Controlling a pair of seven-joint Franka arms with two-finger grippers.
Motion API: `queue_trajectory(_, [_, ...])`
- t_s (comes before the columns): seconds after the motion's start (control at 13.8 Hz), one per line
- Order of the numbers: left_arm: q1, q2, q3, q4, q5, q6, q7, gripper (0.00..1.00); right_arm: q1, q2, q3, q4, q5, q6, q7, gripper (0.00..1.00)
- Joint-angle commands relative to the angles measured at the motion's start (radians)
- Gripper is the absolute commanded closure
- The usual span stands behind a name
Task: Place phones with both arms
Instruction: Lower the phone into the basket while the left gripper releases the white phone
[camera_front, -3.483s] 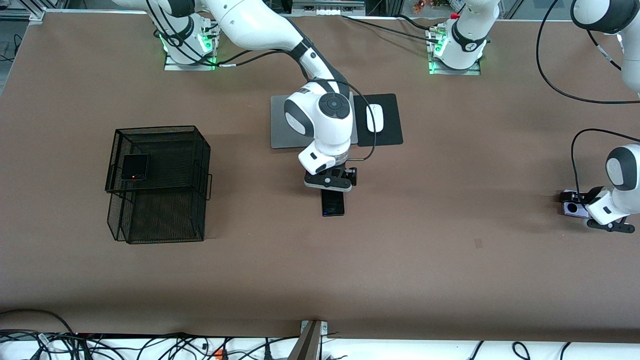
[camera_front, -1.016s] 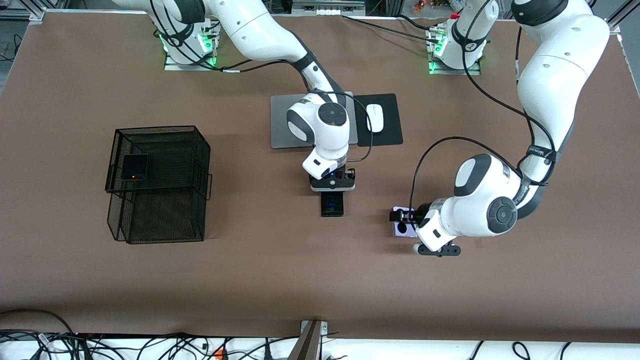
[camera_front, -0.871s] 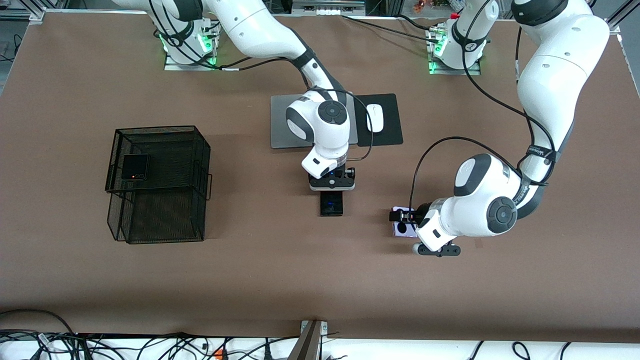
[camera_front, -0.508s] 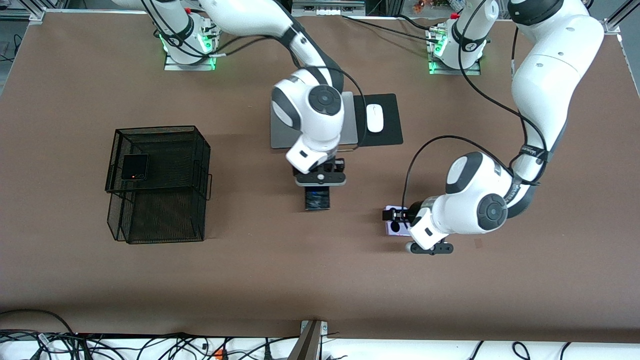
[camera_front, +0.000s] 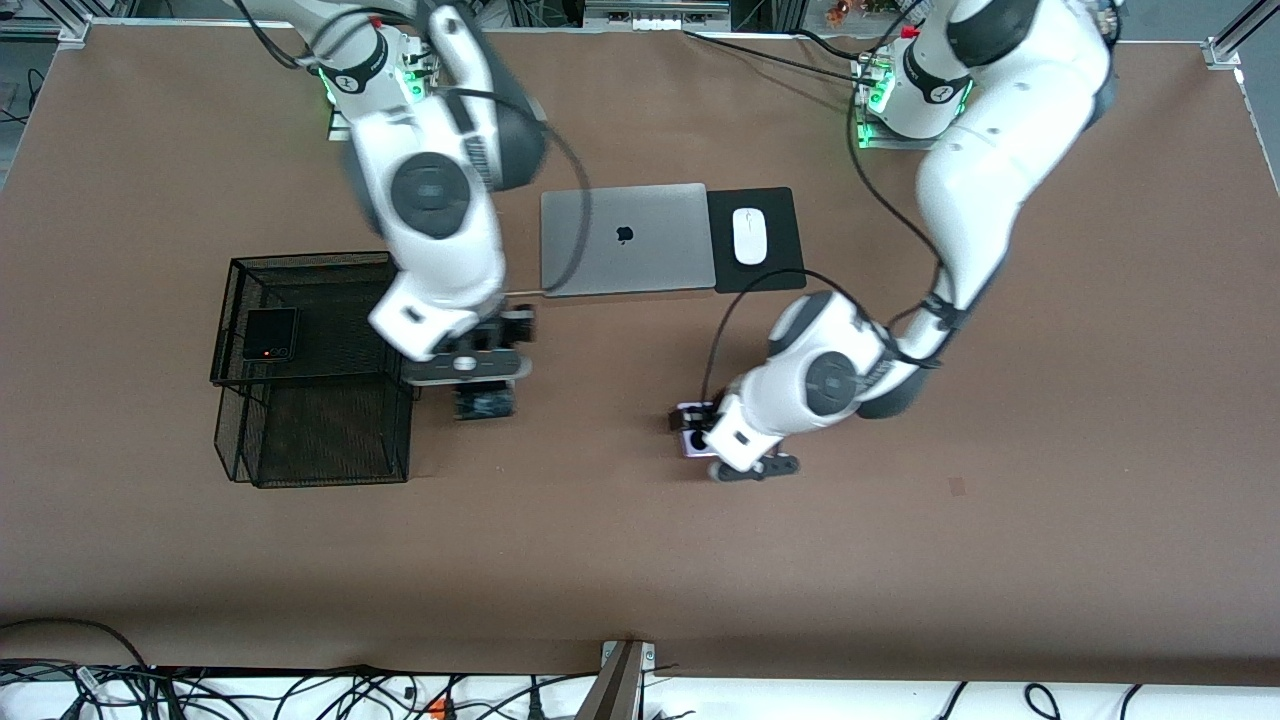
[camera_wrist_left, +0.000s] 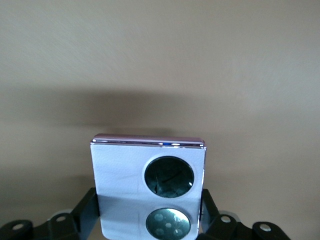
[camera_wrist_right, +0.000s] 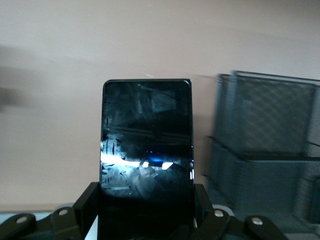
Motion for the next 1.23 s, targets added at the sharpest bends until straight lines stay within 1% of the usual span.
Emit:
queue_trajectory(0.0, [-0.155, 0.005, 0.140, 0.019, -0.020, 0.042, -0.060, 0.63, 0.015, -0.201, -0.090, -0.257, 0.011, 0.067, -0.141, 0.39])
queue_trajectory(0.07, [-0.183, 0.008, 0.167, 0.019, -0.020, 0.052, -0.070, 0.57, 0.015, -0.240, -0.123, -0.329, 0.011, 0.100, -0.180, 0.39])
queue_trajectory(0.15, [-0.197, 0.009, 0.176, 0.018, -0.017, 0.059, -0.065, 0.32, 0.017, -0.288, -0.136, -0.409, 0.010, 0.136, -0.192, 0.39])
queue_trajectory(0.22, [-0.195, 0.008, 0.178, 0.014, -0.008, 0.061, -0.052, 0.00, 0.015, -0.331, -0.145, -0.481, 0.005, 0.168, -0.192, 0.39])
queue_trajectory(0.36, [-0.189, -0.003, 0.178, 0.016, -0.006, 0.059, -0.059, 0.00, 0.017, -0.392, -0.176, -0.610, -0.004, 0.237, -0.196, 0.39])
queue_trajectory(0.44, [-0.188, -0.016, 0.178, 0.014, -0.001, 0.055, -0.058, 0.00, 0.017, -0.408, -0.188, -0.655, -0.006, 0.257, -0.200, 0.39])
queue_trajectory(0.58, [-0.174, -0.049, 0.175, 0.007, -0.006, 0.021, -0.058, 0.00, 0.017, -0.422, -0.223, -0.698, -0.007, 0.260, -0.208, 0.39])
queue_trajectory(0.73, [-0.149, -0.122, 0.164, 0.019, -0.020, -0.112, -0.058, 0.00, 0.017, -0.423, -0.228, -0.720, -0.009, 0.257, -0.208, 0.39])
queue_trajectory(0.8, [-0.125, -0.160, 0.140, 0.021, -0.030, -0.188, -0.059, 0.00, 0.017, -0.422, -0.233, -0.723, -0.010, 0.257, -0.208, 0.39])
queue_trajectory(0.94, [-0.030, -0.237, 0.077, 0.021, -0.107, -0.304, -0.056, 0.00, 0.015, -0.419, -0.251, -0.726, -0.025, 0.259, -0.209, 0.39])
queue_trajectory(1.02, [0.034, -0.274, 0.035, 0.022, -0.116, -0.368, -0.045, 0.00, 0.015, -0.411, -0.254, -0.726, -0.032, 0.262, -0.214, 0.38])
queue_trajectory(1.09, [0.096, -0.308, 0.009, 0.022, -0.116, -0.431, -0.015, 0.00, 0.015, -0.397, -0.260, -0.724, -0.042, 0.279, -0.217, 0.39])
queue_trajectory(1.16, [0.155, -0.337, 0.007, 0.022, -0.116, -0.480, 0.039, 0.00, 0.015, -0.381, -0.275, -0.724, -0.045, 0.314, -0.220, 0.39])
